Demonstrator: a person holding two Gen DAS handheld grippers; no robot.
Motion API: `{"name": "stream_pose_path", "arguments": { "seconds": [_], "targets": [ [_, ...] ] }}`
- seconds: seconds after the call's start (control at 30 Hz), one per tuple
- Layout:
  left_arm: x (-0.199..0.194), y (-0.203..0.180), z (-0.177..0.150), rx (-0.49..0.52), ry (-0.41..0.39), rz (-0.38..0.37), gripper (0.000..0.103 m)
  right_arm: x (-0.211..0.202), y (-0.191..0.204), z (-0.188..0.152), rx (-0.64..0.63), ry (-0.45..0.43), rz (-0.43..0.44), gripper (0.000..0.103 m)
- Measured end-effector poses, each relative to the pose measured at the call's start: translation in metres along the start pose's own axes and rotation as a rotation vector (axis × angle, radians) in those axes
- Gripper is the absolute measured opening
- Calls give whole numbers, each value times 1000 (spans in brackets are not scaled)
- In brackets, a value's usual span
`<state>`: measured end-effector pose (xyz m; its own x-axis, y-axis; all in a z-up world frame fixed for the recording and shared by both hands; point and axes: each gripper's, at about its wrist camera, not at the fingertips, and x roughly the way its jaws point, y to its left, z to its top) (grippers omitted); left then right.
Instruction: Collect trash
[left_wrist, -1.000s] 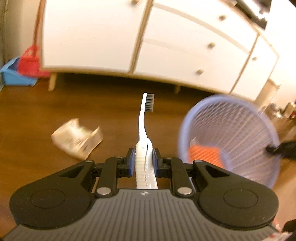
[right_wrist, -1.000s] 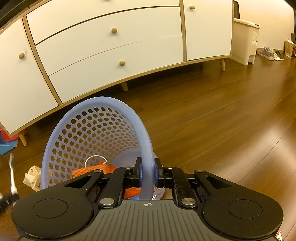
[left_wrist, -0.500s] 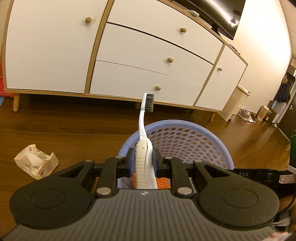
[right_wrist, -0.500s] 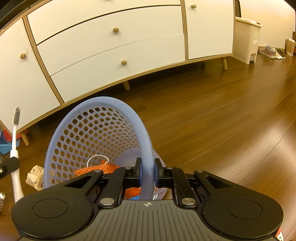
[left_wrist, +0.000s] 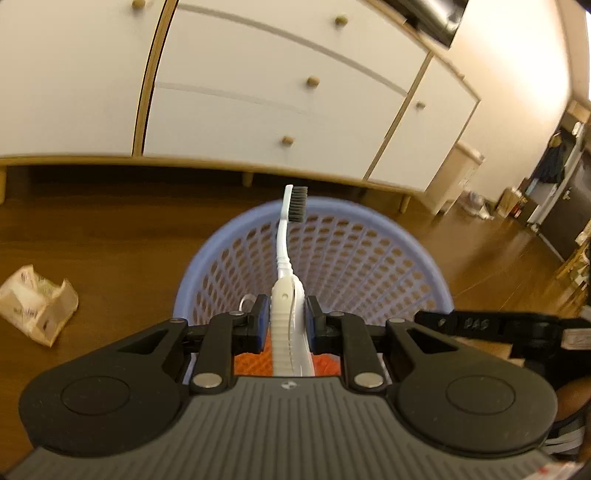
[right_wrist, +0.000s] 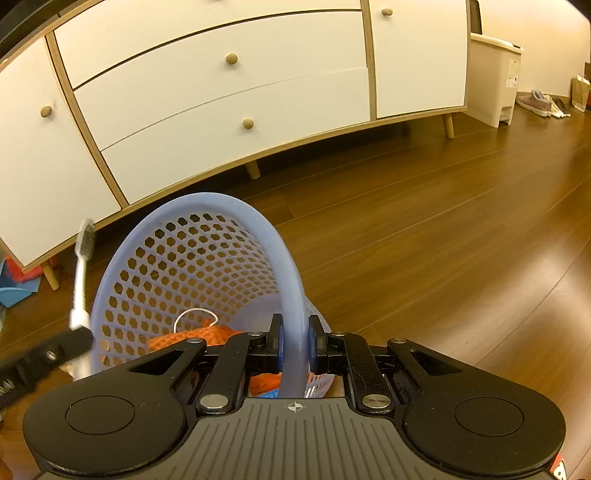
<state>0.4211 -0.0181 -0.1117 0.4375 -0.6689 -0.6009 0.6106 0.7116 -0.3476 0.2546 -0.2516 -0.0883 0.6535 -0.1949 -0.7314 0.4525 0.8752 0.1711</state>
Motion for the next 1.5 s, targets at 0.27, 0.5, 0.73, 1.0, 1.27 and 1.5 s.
{"name": "stream_pose_path", "arguments": {
  "seconds": [0.27,0.5,0.73,1.0,1.27,1.5],
  "targets": [
    [10,8,-9,1,57,7,24,0,1,-1,6,3,-1,9],
    [3,17,-9,0,51,28,24,1,-2,0,21,10,-5,9],
    [-11,35,-2,-27,14,63,29,21,-65,6,317,113,-81,9],
    [-3,67,-16,-65,55,173,33,27,-96,6,434,173,-59,9],
    [25,96,-61,-80,200,271,47,23,-79,2,372,174,-22,11],
    [48,107,-106,-108,330,334,55,22,-81,-3,361,164,-26,10]
  ]
}}
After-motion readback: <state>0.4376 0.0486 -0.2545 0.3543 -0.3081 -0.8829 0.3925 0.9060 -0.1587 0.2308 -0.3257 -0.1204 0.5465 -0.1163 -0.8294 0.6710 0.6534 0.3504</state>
